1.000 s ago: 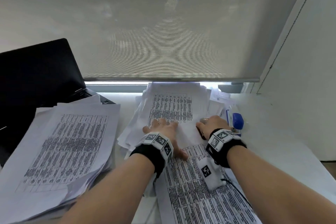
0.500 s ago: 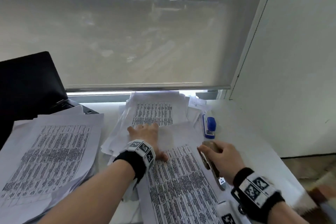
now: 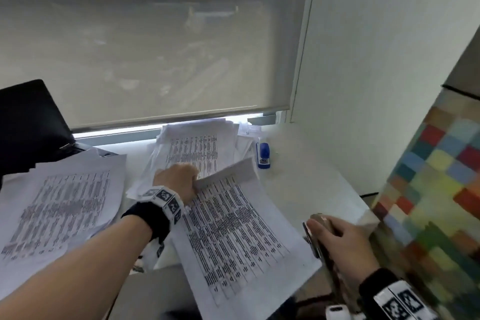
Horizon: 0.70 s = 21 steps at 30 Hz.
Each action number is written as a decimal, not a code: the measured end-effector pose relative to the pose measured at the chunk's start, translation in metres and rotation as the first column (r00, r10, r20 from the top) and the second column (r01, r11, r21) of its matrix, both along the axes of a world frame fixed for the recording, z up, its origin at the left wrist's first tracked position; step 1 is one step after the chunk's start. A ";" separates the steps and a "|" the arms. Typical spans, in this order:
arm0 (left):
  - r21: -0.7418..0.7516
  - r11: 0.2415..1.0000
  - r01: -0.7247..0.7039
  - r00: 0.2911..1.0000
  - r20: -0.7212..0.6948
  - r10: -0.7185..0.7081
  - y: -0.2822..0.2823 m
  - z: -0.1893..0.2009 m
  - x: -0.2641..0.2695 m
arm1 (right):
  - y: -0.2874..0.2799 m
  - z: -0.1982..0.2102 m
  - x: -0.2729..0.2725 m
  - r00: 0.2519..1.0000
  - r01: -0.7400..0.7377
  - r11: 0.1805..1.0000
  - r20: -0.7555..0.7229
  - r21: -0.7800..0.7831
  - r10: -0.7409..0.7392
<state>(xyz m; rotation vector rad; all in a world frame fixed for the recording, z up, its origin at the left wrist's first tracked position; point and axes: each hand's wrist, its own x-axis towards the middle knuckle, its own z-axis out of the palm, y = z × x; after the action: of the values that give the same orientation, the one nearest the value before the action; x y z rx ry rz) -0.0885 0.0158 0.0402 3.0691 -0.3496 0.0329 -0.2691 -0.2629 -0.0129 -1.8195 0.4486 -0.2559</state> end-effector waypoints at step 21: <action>0.102 0.994 0.046 0.982 0.180 -0.064 -0.034 0.014 -0.021 | -0.066 -0.221 -0.100 0.549 -0.344 0.890 -0.833 -0.300 -0.068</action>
<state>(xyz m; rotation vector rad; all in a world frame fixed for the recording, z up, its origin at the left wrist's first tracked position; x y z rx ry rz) -0.1092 -0.0187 0.0546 3.1587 -0.4590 0.3059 -0.3690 -0.3285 -0.2341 -2.3482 0.9561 0.7540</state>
